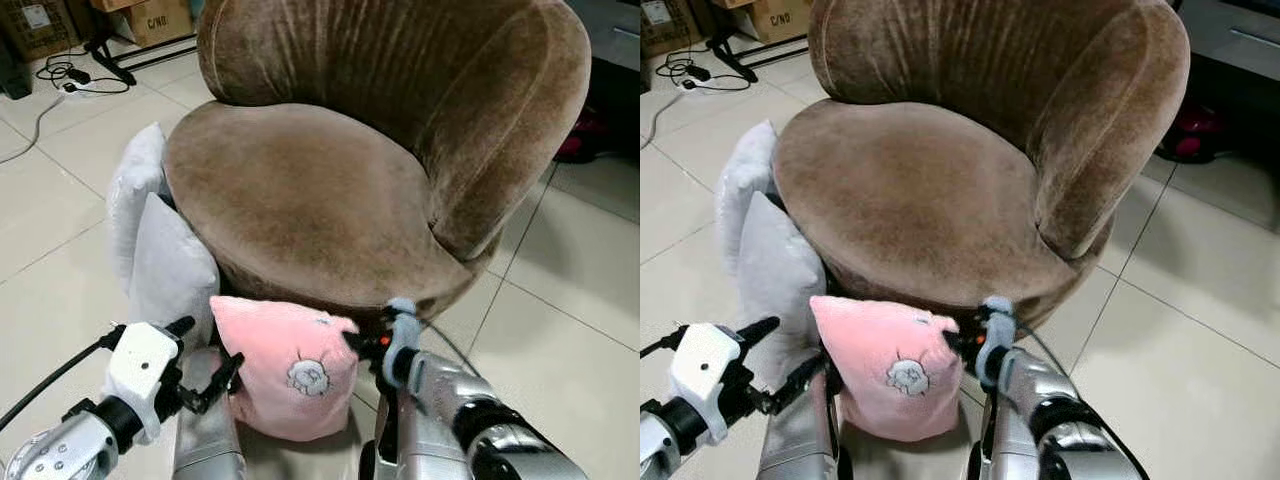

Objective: Move the pillow to the sofa from floor

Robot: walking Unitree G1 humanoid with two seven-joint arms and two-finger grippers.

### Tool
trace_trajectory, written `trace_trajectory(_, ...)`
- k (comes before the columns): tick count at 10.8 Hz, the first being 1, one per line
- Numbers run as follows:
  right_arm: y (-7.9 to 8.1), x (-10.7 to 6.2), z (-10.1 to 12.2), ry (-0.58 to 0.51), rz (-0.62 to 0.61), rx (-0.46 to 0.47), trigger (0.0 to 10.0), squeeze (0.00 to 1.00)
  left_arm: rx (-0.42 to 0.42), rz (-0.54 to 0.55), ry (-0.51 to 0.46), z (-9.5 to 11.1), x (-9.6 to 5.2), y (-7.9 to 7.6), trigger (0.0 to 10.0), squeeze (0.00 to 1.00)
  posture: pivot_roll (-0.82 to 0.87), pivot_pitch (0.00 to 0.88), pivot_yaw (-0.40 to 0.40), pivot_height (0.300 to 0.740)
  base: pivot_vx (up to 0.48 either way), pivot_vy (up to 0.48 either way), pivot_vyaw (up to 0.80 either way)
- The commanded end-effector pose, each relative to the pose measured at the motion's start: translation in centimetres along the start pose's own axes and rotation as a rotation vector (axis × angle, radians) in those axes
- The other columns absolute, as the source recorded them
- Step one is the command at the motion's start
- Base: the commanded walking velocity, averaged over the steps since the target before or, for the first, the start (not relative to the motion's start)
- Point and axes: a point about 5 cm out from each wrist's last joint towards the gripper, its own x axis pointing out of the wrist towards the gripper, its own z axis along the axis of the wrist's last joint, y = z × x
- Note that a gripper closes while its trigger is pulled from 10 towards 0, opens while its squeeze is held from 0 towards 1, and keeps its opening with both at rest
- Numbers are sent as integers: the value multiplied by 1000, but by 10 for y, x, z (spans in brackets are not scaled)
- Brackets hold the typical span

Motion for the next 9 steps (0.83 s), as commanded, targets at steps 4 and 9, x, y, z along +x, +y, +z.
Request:
trace_trajectory(4, 23, -69, 40, -331, 284, 103, 0, 0, -3, 66, -53, 3, 11, 6, 10000, 0, 104, 0, -39, 481, 0, 0, 0)
trace_trajectory(9, 98, -111, 134, -759, 185, -134, 10000, 0, 32, 272, -248, 49, 47, 24, 10000, 0, 26, 0, -16, 481, 0, 0, 0)
